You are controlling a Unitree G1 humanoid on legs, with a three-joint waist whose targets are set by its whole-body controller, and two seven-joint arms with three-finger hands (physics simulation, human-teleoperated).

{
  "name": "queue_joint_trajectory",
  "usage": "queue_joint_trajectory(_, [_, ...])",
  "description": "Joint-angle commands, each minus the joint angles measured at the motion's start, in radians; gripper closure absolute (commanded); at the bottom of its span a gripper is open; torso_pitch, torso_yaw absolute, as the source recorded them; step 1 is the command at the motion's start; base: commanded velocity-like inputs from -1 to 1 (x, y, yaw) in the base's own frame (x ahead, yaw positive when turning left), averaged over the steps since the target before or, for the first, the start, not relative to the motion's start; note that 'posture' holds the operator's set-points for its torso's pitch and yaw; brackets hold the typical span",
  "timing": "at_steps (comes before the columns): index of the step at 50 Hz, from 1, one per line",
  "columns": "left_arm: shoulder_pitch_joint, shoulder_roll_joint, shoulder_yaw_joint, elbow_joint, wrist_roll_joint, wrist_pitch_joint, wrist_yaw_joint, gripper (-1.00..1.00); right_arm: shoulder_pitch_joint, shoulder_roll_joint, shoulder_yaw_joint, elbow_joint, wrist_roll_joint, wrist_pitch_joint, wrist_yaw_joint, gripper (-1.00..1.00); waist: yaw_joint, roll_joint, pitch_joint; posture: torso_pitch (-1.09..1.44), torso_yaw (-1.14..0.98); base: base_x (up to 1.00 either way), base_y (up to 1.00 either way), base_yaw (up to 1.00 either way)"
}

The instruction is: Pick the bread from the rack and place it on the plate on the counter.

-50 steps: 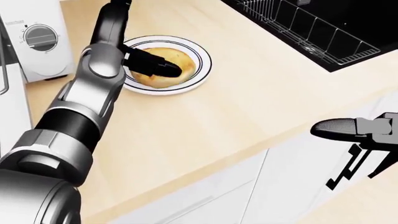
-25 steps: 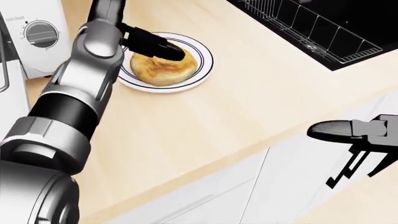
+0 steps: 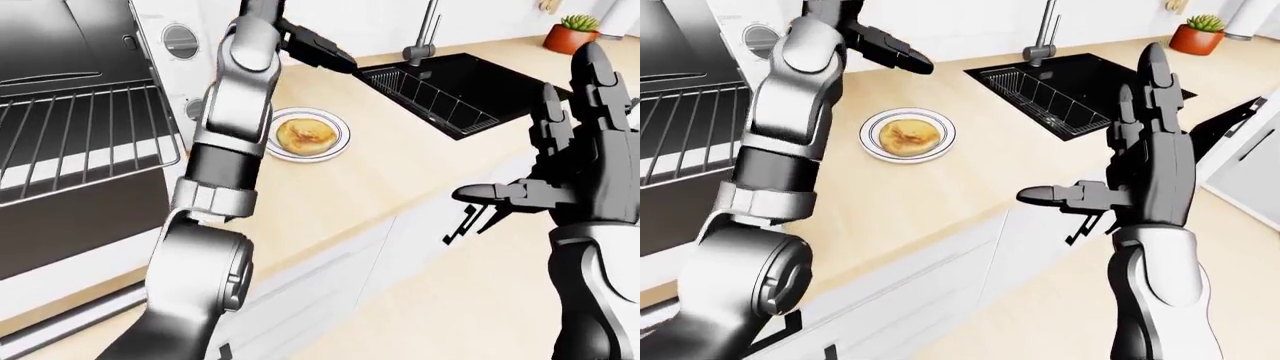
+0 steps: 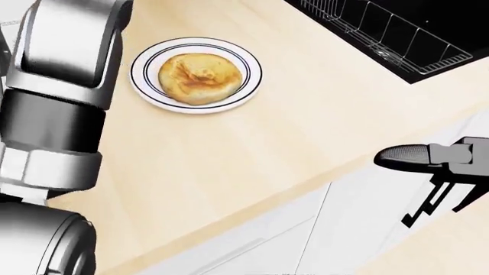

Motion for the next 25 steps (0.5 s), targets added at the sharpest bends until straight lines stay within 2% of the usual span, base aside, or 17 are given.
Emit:
queue_joint_trajectory(1, [-0.010,0.012,-0.004,-0.148,0.016,0.065,-0.035,-1.00,-0.021,-0.011,-0.008,-0.022,-0.004,-0.029,-0.003,-1.00,-0.001,0.000,-0.023,0.00,-0.44,0.00,0.00,0.00])
queue_joint_trajectory(5, [0.037,0.005,-0.004,-0.341,0.034,0.176,-0.071,-1.00,-0.028,-0.013,-0.005,-0.015,-0.006,-0.033,-0.004,-1.00,-0.005,0.004,-0.017,0.00,-0.44,0.00,0.00,0.00])
queue_joint_trajectory(25, [0.012,0.051,-0.007,-0.694,0.138,0.457,-0.226,-1.00,-0.040,-0.009,0.012,-0.005,-0.014,-0.038,-0.009,-1.00,-0.007,0.005,-0.007,0.00,-0.44,0.00,0.00,0.00])
